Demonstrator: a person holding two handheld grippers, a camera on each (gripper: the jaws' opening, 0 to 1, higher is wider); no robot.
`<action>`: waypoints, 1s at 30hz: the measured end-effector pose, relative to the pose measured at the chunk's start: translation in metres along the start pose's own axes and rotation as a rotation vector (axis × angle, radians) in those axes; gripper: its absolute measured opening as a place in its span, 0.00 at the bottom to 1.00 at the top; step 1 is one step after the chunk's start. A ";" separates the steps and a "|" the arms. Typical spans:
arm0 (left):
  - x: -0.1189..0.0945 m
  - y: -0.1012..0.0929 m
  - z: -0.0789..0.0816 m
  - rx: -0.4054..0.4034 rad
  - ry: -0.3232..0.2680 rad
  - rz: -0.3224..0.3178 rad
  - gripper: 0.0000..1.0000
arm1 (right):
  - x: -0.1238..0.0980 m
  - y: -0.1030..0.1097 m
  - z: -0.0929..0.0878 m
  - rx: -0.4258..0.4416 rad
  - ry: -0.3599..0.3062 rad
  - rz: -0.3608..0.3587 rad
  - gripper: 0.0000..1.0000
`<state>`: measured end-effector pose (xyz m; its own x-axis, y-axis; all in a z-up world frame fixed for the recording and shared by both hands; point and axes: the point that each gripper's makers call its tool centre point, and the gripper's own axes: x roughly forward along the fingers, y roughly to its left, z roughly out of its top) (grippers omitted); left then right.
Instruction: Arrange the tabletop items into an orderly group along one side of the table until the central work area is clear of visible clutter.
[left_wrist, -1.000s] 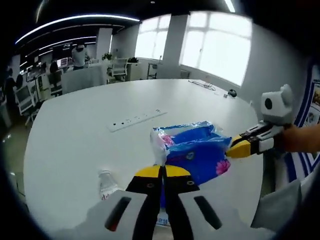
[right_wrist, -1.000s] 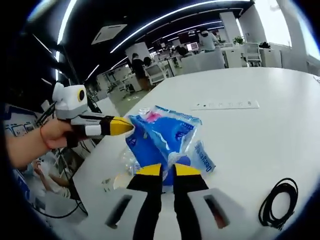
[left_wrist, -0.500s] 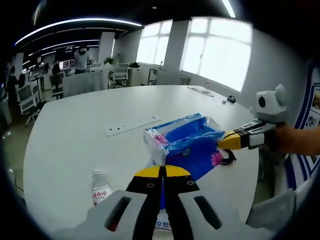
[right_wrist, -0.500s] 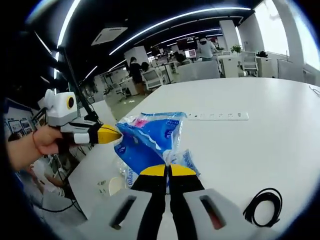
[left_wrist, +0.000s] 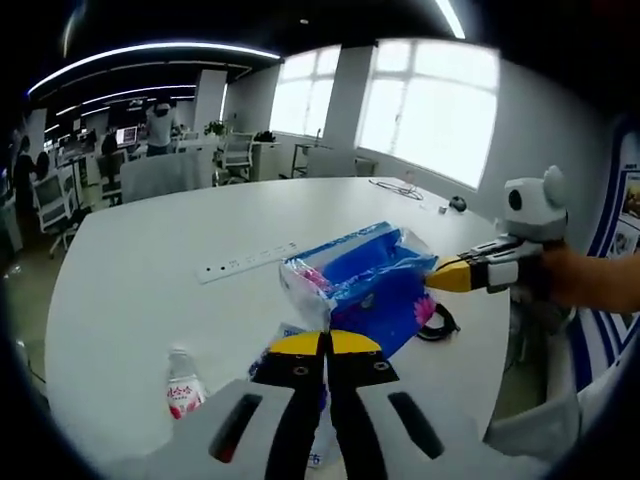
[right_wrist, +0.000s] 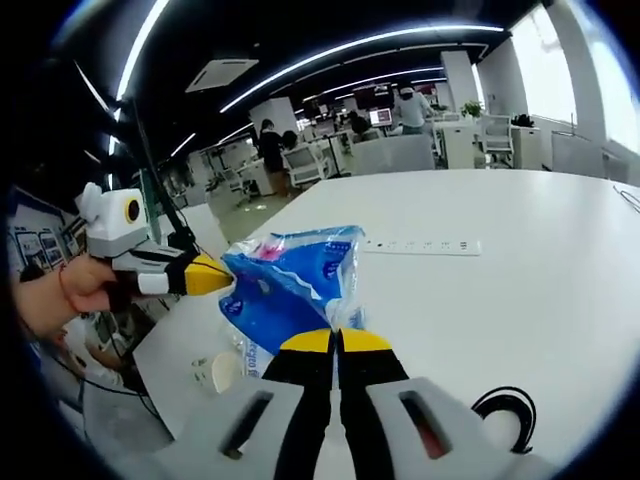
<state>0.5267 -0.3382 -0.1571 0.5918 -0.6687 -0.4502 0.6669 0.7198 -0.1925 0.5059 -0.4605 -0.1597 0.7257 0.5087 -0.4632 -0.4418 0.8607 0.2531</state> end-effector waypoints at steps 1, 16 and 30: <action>0.000 -0.003 0.001 0.000 -0.004 -0.003 0.00 | -0.002 -0.001 0.001 -0.003 -0.002 -0.002 0.00; 0.019 -0.045 0.017 0.007 -0.025 -0.040 0.00 | -0.040 -0.028 0.011 -0.034 -0.032 -0.050 0.00; 0.053 -0.091 0.029 0.021 -0.027 -0.105 0.00 | -0.082 -0.072 0.024 -0.049 -0.070 -0.130 0.00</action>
<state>0.5106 -0.4445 -0.1379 0.5300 -0.7452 -0.4047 0.7352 0.6417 -0.2186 0.4906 -0.5631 -0.1200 0.8125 0.3950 -0.4288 -0.3661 0.9181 0.1521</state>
